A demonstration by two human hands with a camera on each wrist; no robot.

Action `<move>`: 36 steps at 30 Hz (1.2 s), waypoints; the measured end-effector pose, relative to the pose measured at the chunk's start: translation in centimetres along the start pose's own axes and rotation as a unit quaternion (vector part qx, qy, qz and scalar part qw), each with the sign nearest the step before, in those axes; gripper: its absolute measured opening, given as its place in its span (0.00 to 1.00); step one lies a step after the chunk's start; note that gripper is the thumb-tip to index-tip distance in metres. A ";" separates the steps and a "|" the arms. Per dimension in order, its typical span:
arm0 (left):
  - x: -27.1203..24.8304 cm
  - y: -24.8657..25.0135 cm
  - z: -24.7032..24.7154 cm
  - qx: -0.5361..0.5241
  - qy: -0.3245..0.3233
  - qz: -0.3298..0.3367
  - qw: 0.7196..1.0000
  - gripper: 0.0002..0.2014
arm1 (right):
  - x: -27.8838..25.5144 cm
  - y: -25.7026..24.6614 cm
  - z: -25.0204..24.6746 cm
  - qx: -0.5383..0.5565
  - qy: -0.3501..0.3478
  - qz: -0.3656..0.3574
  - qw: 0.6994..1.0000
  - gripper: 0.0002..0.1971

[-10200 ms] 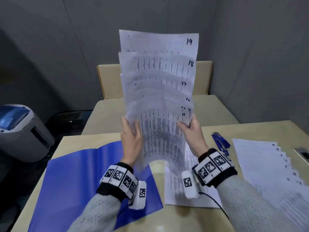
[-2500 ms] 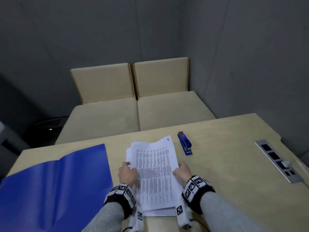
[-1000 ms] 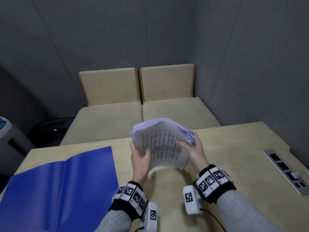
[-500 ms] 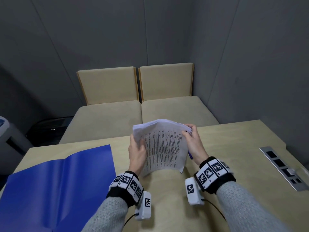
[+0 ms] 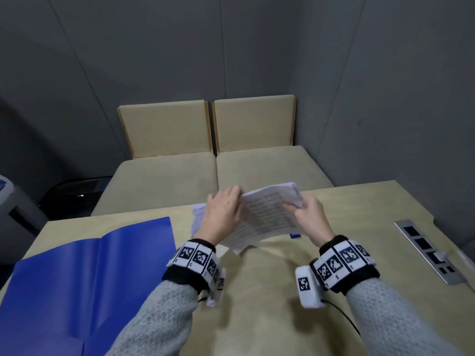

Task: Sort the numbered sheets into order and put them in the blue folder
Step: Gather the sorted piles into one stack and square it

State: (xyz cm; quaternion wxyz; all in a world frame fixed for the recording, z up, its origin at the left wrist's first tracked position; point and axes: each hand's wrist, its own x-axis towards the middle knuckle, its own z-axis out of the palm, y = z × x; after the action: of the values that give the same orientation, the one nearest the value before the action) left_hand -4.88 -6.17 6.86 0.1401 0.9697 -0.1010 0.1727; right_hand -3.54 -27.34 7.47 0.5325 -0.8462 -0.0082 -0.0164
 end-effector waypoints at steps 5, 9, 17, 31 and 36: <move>-3.3 -4.3 0.9 -0.237 0.027 -0.222 0.945 0.10 | -1.6 4.1 -1.0 0.177 -0.007 0.064 0.982 0.08; -4.2 -3.6 -0.1 -0.537 0.105 -0.304 0.780 0.16 | -1.9 4.5 -0.7 0.276 -0.005 0.104 0.956 0.10; -5.0 -2.9 3.7 -0.501 0.059 -0.343 0.792 0.10 | -2.2 6.8 -0.1 0.194 0.023 0.106 0.975 0.18; -1.3 -1.7 4.7 -0.467 0.136 -0.421 0.766 0.16 | -2.4 7.7 -0.2 -0.299 0.080 -0.149 0.939 0.24; -1.1 -2.8 5.5 -0.480 0.133 -0.392 0.774 0.12 | -2.4 7.2 -0.4 -0.224 0.068 -0.117 0.965 0.16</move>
State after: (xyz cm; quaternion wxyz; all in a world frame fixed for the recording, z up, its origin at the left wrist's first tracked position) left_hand -3.52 -5.06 0.81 0.6548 0.6996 0.2375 0.1595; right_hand -5.70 -30.84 1.08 0.3229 -0.9340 -0.0673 -0.1374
